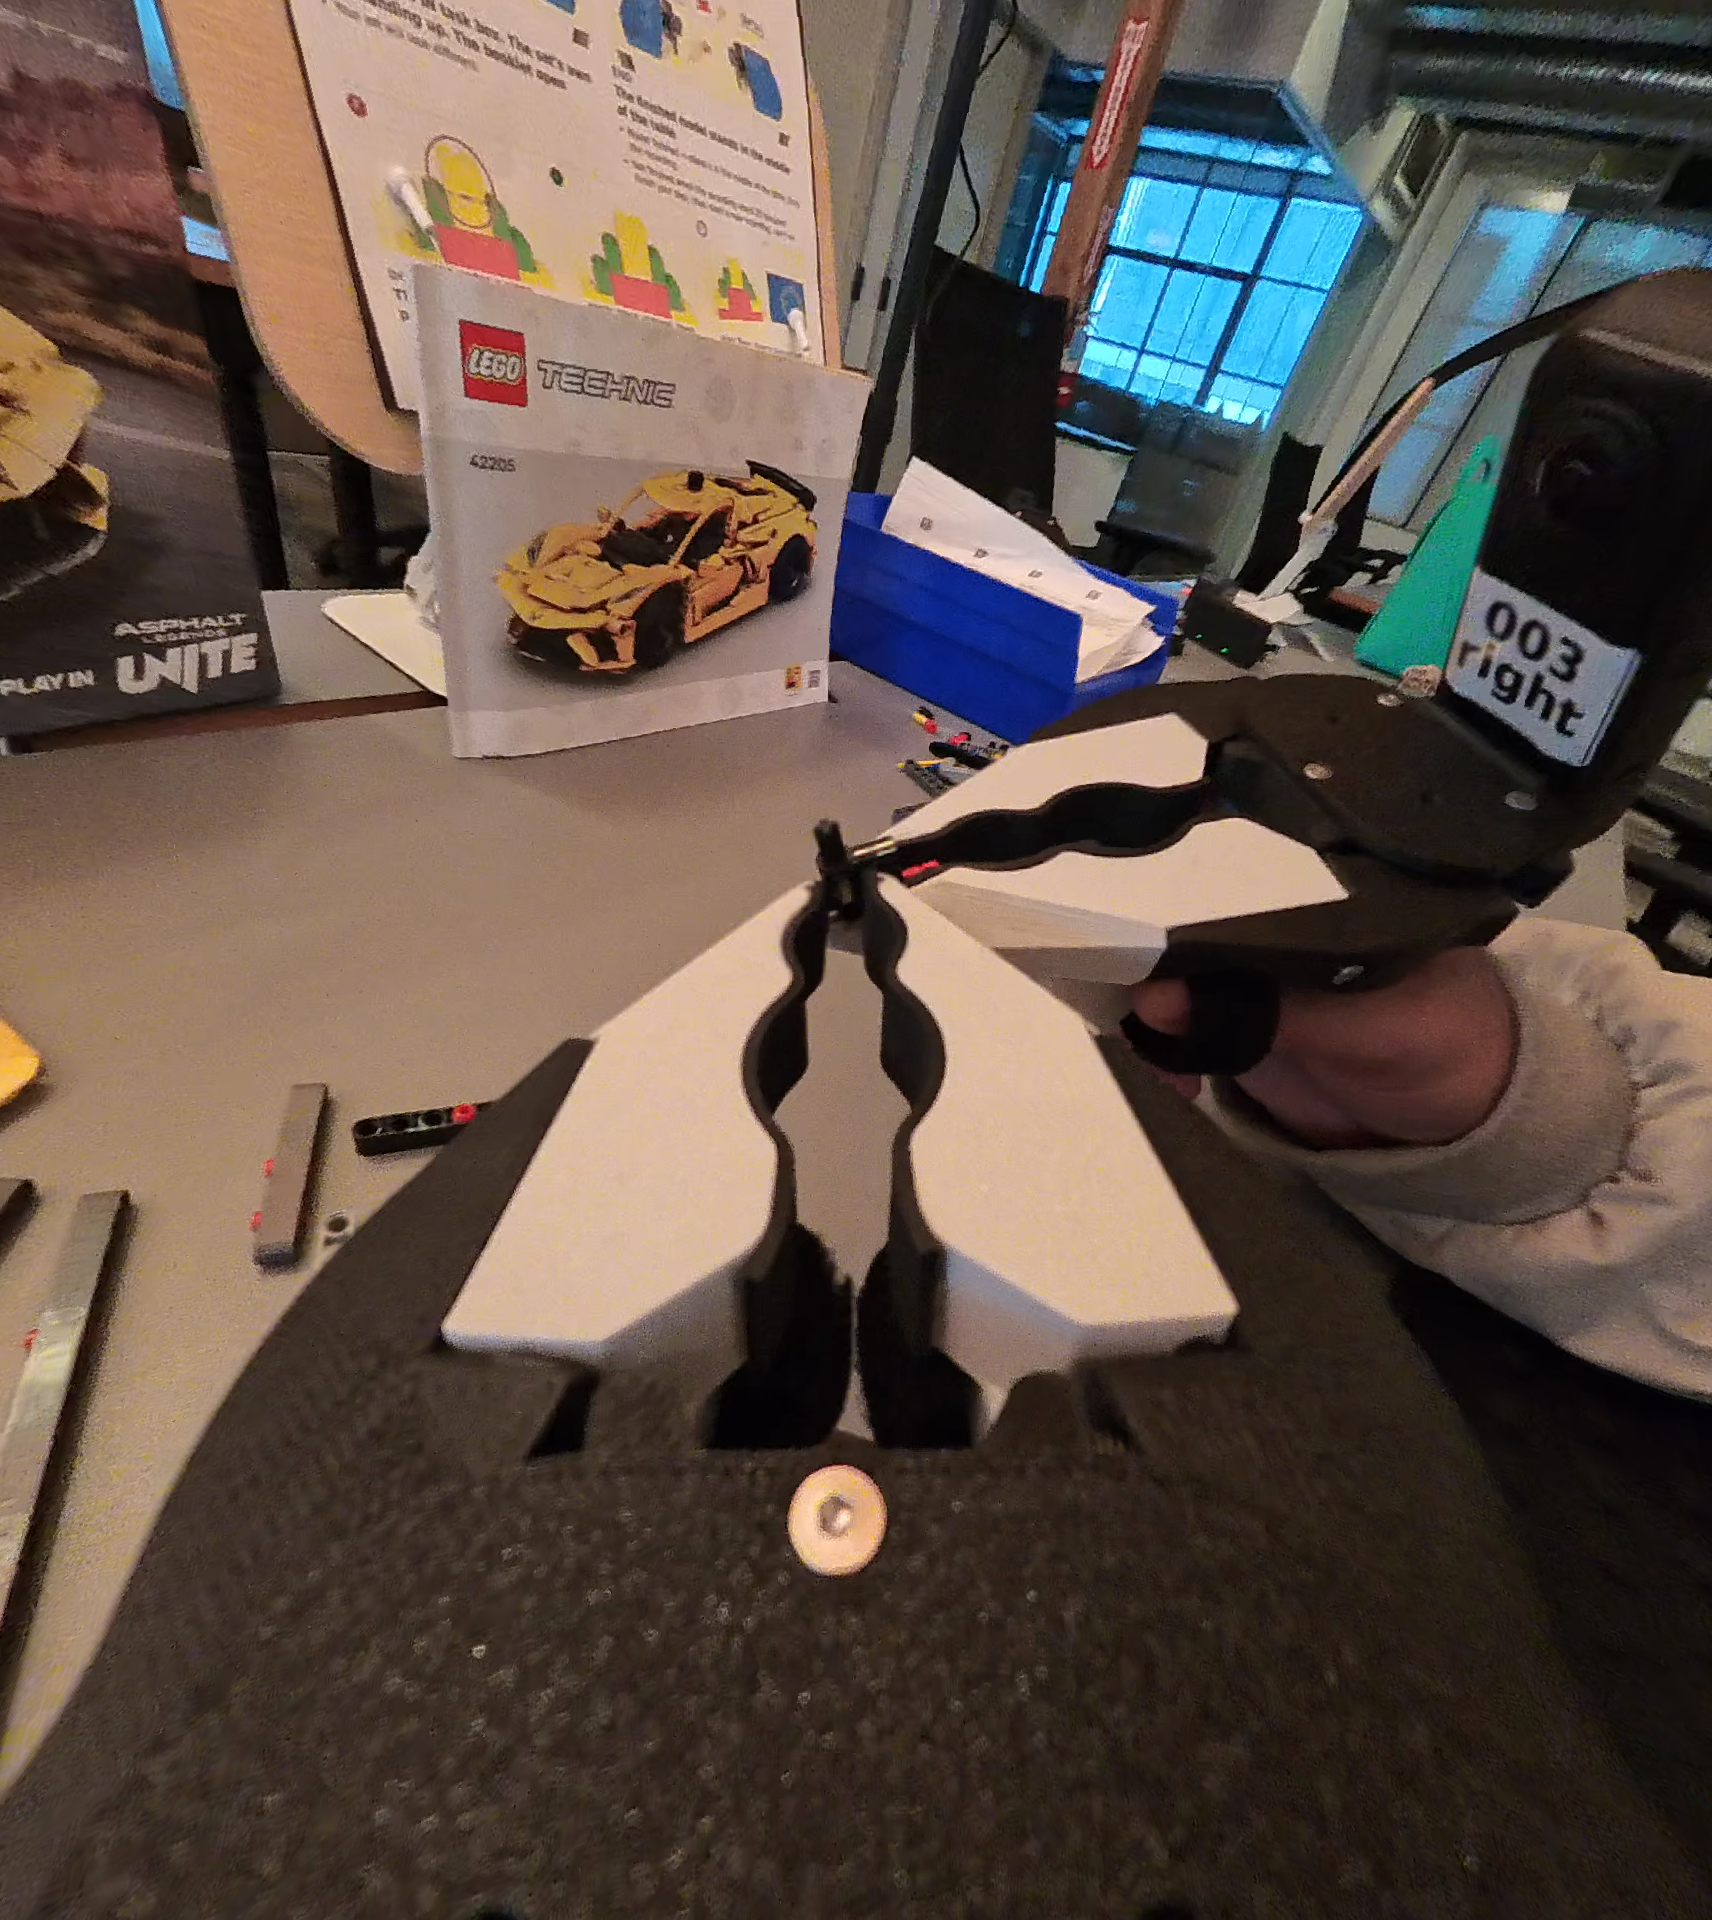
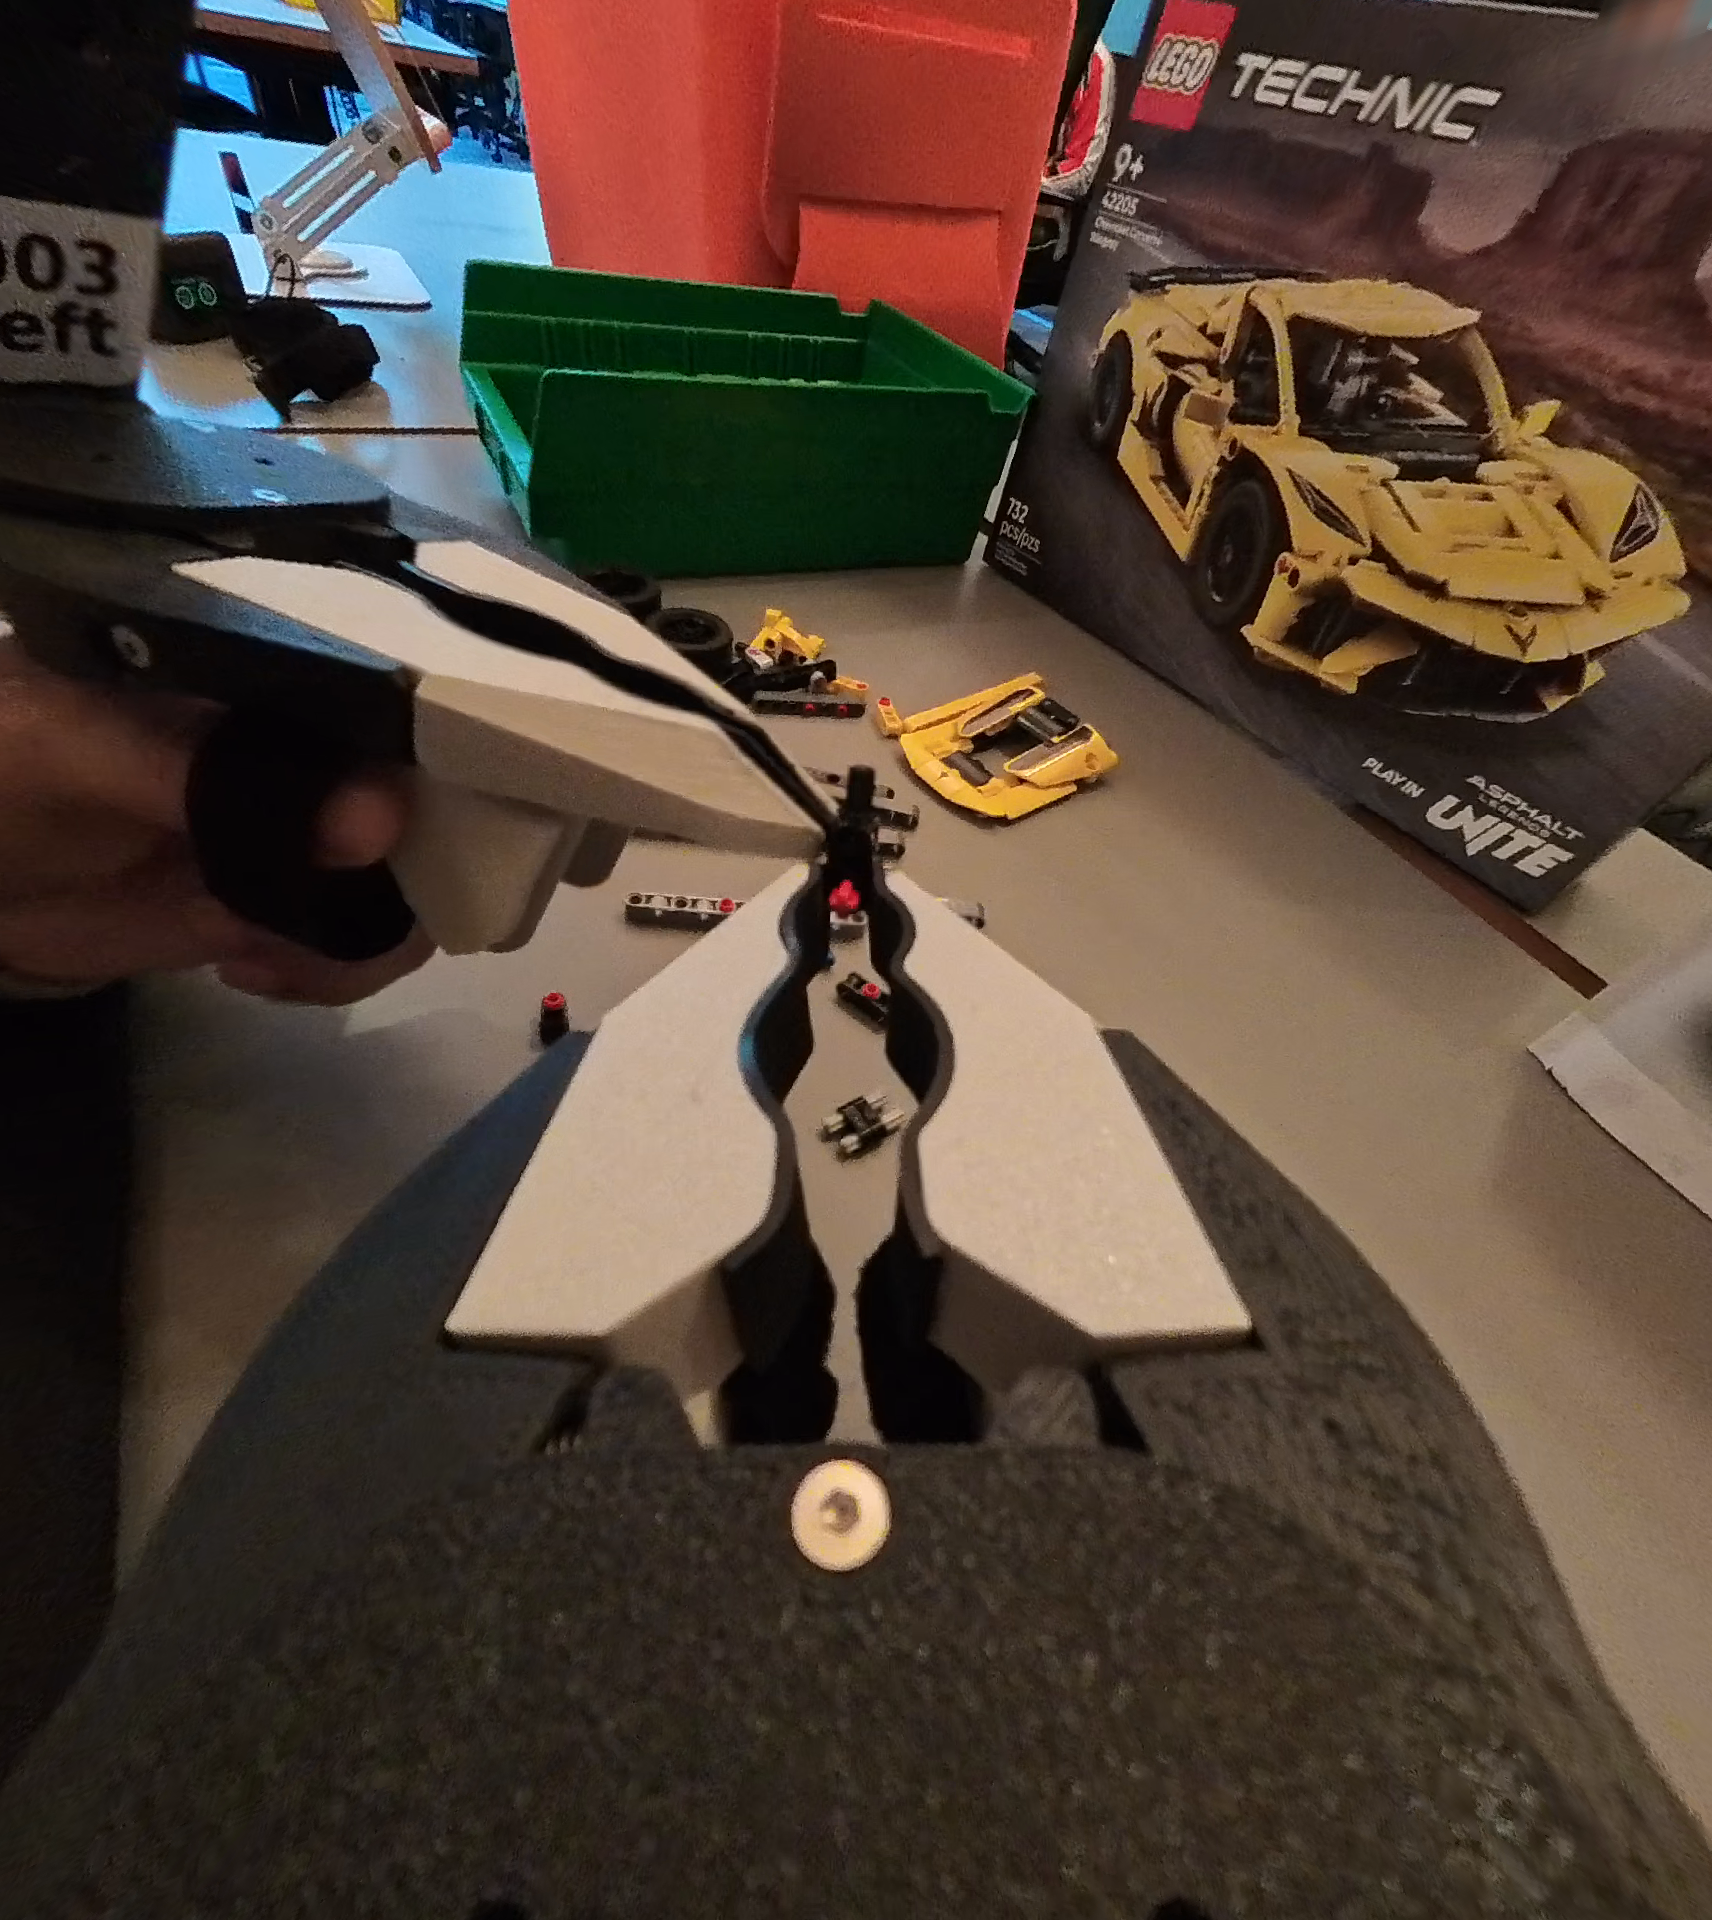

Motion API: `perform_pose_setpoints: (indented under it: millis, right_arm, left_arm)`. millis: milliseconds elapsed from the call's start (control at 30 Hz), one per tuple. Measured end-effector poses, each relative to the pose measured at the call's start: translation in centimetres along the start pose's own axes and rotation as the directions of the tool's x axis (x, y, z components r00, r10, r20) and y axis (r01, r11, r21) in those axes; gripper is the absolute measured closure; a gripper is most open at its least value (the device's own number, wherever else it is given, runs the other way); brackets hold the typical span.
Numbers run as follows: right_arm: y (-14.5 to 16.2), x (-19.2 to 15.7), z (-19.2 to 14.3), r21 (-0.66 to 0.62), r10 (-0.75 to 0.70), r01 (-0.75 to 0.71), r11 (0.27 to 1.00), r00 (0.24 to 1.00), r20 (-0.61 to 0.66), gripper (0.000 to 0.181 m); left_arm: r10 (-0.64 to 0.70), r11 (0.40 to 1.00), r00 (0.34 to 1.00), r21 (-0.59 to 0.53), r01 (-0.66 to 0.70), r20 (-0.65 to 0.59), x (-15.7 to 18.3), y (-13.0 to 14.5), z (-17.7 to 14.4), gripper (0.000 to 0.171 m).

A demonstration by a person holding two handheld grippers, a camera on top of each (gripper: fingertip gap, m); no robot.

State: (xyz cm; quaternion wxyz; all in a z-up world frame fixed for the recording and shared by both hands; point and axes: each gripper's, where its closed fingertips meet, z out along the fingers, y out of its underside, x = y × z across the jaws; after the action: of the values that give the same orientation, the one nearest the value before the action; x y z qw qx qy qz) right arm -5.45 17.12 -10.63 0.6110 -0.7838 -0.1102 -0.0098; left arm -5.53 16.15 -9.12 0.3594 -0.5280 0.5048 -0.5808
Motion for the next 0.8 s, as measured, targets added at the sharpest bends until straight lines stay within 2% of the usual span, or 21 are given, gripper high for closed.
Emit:
perform_pose_setpoints:
  millis: [67,133,233,333,500,567,600,633,667,733,767,800]
  right_arm:
    - [0.1,0.0,0.0,-0.006,-0.019,0.019,1.000,1.000,0.000,0.175]
    - [0.2,-0.1,0.1,-0.015,-0.041,0.041,0.999,0.999,-0.008,0.175]
    - [0.4,0.2,0.2,-0.055,-0.085,0.081,0.995,0.993,-0.079,0.175]
    - [1.0,0.5,0.5,-0.087,-0.047,0.038,0.996,0.994,-0.097,0.175]
    - [1.5,0.7,0.8,-0.106,-0.090,0.077,0.991,0.987,-0.132,0.176]
    - [0.8,0.5,0.6,-0.061,-0.100,0.093,0.994,0.989,-0.111,0.176]
    - [0.1,0.3,0.3,-0.014,-0.115,0.115,0.993,0.989,-0.094,0.175]
    - [-0.6,0.1,0.0,0.043,-0.123,0.126,0.991,0.990,-0.071,0.176]
    - [-0.7,0.2,-0.2,0.064,-0.076,0.079,0.995,0.996,-0.045,0.175]
    - [-1.4,-0.9,-0.4,0.133,0.105,-0.124,0.983,0.984,0.142,0.175]
    - [-2.1,-1.5,-0.8,0.166,0.202,-0.251,0.954,0.942,0.268,0.175]
    - [-3.3,-2.5,-1.5,0.190,0.273,-0.381,0.905,0.862,0.428,0.175]
  left_arm:
    - [0.010,1.000,1.000,-0.004,-0.010,0.003,0.0,0.2,-0.1,0.166]
    - [0.091,0.996,0.995,-0.025,-0.090,0.029,-0.2,0.4,-0.1,0.167]
    - [0.125,0.992,0.987,-0.043,-0.121,0.097,-0.6,0.6,0.1,0.168]
    - [0.028,0.998,0.994,-0.053,-0.022,0.104,-1.2,1.2,0.3,0.168]
    - [-0.082,0.994,0.994,-0.060,0.086,0.071,-1.5,1.8,0.5,0.167]
    - [-0.171,0.985,0.985,-0.004,0.171,-0.010,-1.1,1.0,0.2,0.168]
    - [-0.240,0.970,0.966,0.025,0.243,-0.093,-0.6,0.4,-0.1,0.167]
    - [-0.312,0.946,0.934,0.031,0.322,-0.174,-0.2,-0.1,-0.5,0.168]
    - [-0.352,0.930,0.910,0.024,0.366,-0.220,0.0,-0.3,-0.8,0.167]
    - [-0.323,0.937,0.906,0.043,0.347,-0.273,0.7,-1.1,-1.4,0.144]
    - [-0.277,0.950,0.915,0.058,0.306,-0.293,1.2,-1.6,-1.6,0.141]
    - [-0.227,0.963,0.926,0.074,0.260,-0.303,1.7,-2.0,-1.8,0.137]
